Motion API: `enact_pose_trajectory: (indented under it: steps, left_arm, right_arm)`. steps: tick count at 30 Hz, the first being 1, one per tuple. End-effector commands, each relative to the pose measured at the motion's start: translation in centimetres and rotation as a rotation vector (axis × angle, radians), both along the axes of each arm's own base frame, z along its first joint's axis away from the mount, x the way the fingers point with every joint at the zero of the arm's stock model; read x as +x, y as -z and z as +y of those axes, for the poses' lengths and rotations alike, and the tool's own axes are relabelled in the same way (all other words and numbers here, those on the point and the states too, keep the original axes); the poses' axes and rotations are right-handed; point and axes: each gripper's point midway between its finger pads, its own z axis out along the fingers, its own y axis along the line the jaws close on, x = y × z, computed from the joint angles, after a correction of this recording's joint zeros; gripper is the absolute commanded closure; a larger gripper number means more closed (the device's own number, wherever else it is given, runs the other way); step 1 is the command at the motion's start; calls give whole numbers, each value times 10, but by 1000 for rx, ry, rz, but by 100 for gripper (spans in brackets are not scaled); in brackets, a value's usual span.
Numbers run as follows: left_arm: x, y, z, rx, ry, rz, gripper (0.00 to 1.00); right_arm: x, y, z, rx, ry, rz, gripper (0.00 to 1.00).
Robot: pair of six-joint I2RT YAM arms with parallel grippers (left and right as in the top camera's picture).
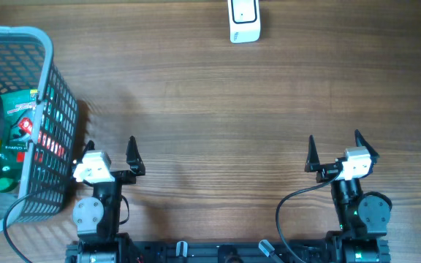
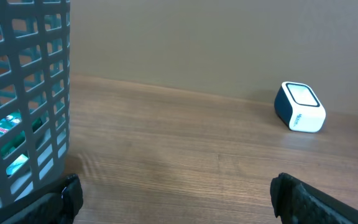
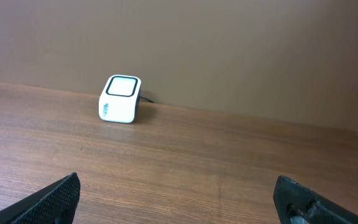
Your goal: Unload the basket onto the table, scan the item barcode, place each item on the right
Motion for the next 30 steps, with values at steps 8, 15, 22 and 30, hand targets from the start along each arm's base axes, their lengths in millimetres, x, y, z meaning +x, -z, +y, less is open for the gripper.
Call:
enact_pose_trajectory:
  steps: [8,15,22,30]
  left_arm:
    - [-1,-33,-18,27,105,-138,0]
    - [-21,-60,-83,63,494,-261,0]
    - [-47,-108,-104,68,637,-422,0]
    - [-61,-148,-105,100,637,-501,0]
  right_arm:
    - [0,-2,-1,-13,12,-13,0]
    - [0,-2,-2,-13,12,-13,0]
    - [0,-2,-1,-13,12,-13,0]
    - [0,-3,-2,-13,12,-13,0]
